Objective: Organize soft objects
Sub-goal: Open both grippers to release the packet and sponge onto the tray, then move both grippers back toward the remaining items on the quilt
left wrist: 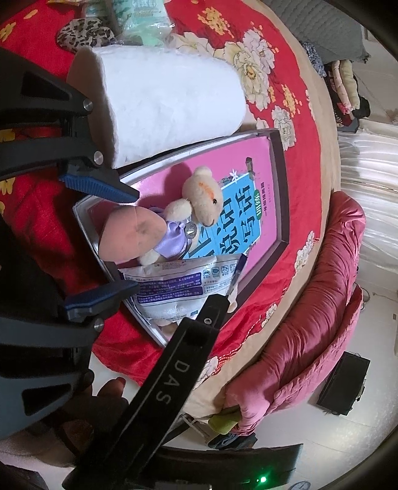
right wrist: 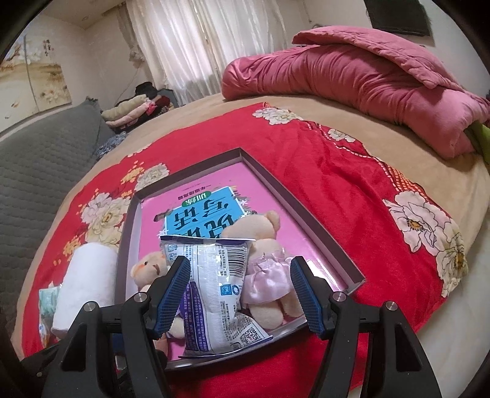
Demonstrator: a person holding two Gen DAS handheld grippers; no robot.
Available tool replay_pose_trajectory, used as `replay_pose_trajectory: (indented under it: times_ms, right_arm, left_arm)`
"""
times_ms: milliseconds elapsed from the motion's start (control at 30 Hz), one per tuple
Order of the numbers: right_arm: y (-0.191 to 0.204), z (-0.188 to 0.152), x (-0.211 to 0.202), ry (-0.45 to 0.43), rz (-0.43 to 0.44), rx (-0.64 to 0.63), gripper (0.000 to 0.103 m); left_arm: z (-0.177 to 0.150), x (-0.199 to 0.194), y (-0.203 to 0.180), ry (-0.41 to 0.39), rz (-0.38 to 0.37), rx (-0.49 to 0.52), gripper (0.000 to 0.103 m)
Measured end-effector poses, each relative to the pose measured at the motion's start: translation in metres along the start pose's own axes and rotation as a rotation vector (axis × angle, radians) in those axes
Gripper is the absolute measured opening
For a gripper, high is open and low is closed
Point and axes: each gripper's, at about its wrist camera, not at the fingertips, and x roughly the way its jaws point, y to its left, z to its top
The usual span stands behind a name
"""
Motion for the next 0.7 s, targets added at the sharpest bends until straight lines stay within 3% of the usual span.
replay_pose_trajectory:
  times_ms: [100, 700]
  right_arm:
    - [-0.001, 0.000, 0.000, -0.002, -0.003, 0.004, 0.069]
    - [-0.007, 0.000, -0.010, -0.037, -0.004, 0.039, 0.070]
  left_arm:
    - [0.001, -0.003, -0.003, -0.009, 0.003, 0.010, 0.057]
    - [0.000, -0.036, 0.005, -0.079, 0.039, 0.001, 0.058]
